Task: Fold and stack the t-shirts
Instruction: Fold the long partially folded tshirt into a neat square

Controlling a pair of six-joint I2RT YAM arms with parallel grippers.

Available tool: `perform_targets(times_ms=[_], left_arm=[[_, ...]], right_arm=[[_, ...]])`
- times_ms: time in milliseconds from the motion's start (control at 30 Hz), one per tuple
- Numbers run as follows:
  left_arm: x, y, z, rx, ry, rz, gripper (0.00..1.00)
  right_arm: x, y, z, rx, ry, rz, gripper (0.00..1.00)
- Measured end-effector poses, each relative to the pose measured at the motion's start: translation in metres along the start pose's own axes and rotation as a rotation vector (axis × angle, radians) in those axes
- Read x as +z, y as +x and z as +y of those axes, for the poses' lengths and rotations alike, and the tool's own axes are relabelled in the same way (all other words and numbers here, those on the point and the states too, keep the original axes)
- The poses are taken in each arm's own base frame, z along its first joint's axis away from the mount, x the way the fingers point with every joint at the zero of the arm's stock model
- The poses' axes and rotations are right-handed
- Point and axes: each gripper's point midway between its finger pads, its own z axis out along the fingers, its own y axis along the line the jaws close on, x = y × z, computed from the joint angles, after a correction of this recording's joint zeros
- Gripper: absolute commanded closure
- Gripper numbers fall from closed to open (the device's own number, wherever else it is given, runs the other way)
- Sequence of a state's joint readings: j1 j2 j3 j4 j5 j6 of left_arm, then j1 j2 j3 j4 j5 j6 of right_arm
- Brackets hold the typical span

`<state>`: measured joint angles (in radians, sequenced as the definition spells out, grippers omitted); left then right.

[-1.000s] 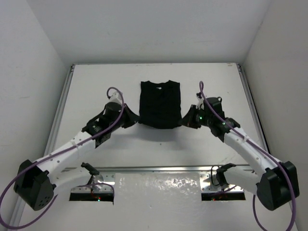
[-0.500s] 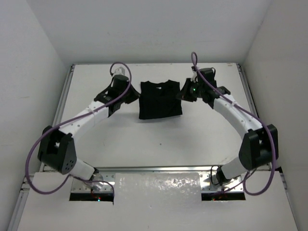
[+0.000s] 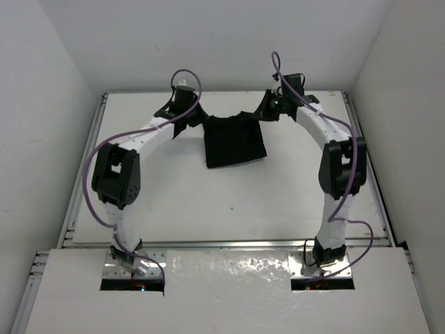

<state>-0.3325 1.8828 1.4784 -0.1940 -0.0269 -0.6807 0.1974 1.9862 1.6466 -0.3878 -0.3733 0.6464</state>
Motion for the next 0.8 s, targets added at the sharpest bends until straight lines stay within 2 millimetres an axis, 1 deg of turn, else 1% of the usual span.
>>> perform_targets(times_ms=[100,167,267,433,500,567,633,700,767,800], left_arm=[[0.023,-0.010,-0.002,0.002,0.010,-0.010,1.00],[0.034,-0.014,0.003,0.003,0.008,-0.010,1.00],[0.047,-0.020,0.010,-0.003,0.000,-0.010,1.00],[0.071,-0.042,0.008,-0.004,0.035,-0.041,1.00],[0.082,-0.050,0.008,-0.003,0.051,-0.059,1.00],[0.093,-0.056,0.012,-0.005,0.063,-0.073,1.00],[0.110,-0.060,0.014,-0.007,0.081,-0.084,1.00],[0.129,-0.061,0.017,-0.005,0.104,-0.093,1.00],[0.150,-0.058,0.020,-0.002,0.122,-0.091,1.00],[0.159,-0.055,0.023,-0.002,0.126,-0.090,1.00]], right_arm=[[0.028,-0.017,-0.006,-0.004,-0.032,0.014,1.00],[0.043,-0.023,-0.010,-0.007,-0.049,0.018,1.00],[0.056,-0.025,-0.018,0.000,-0.058,0.031,1.00],[0.076,-0.053,-0.017,-0.034,-0.113,-0.021,1.00],[0.086,-0.061,-0.024,-0.049,-0.134,-0.048,1.00],[0.098,-0.066,-0.033,-0.057,-0.147,-0.066,1.00],[0.113,-0.069,-0.047,-0.064,-0.155,-0.084,1.00],[0.128,-0.066,-0.064,-0.062,-0.149,-0.088,1.00],[0.142,-0.058,-0.081,-0.056,-0.139,-0.085,0.96],[0.148,-0.055,-0.088,-0.053,-0.134,-0.085,0.91]])
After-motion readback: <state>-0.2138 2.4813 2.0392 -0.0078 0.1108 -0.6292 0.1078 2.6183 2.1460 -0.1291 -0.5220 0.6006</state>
